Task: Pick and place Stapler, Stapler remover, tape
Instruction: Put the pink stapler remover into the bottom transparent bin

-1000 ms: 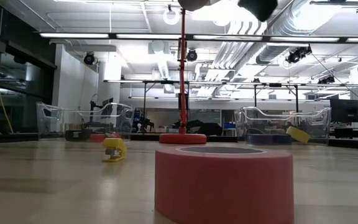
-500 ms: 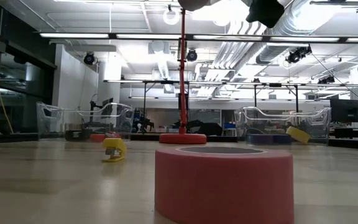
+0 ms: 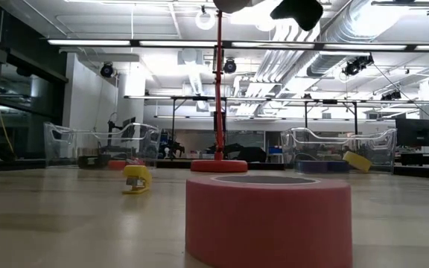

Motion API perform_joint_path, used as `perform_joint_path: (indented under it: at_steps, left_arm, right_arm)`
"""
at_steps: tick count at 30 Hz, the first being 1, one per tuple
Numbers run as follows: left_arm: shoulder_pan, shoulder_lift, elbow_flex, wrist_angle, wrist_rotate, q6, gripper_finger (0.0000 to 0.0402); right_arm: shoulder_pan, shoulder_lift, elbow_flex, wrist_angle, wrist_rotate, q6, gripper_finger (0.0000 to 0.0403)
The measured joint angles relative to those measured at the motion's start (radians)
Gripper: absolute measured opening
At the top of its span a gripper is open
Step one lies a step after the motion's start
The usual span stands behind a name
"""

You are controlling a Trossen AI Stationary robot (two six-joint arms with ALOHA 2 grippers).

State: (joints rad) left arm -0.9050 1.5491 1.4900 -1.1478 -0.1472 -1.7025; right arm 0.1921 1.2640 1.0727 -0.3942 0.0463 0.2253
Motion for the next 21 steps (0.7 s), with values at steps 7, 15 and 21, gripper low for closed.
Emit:
perform_joint_path:
  at_steps: [7,15,21]
  left_arm:
    - [-0.074,0.022,-0.097,-0.011,-0.001,-0.201,0.0081]
    - [-0.144,0.020,-0.211,0.084,0.010,-0.371,0.0081]
    - [-0.156,0.020,-0.308,0.287,0.030,-0.471,0.0081]
  right_arm:
    - [0.000,0.000,-0.131,0.215,-0.044,0.086,0.0232]
    - [0.000,0.012,-0.167,0.287,-0.035,0.152,0.0232]
    - [0.000,0.075,-0.103,0.312,-0.038,0.123,0.0232]
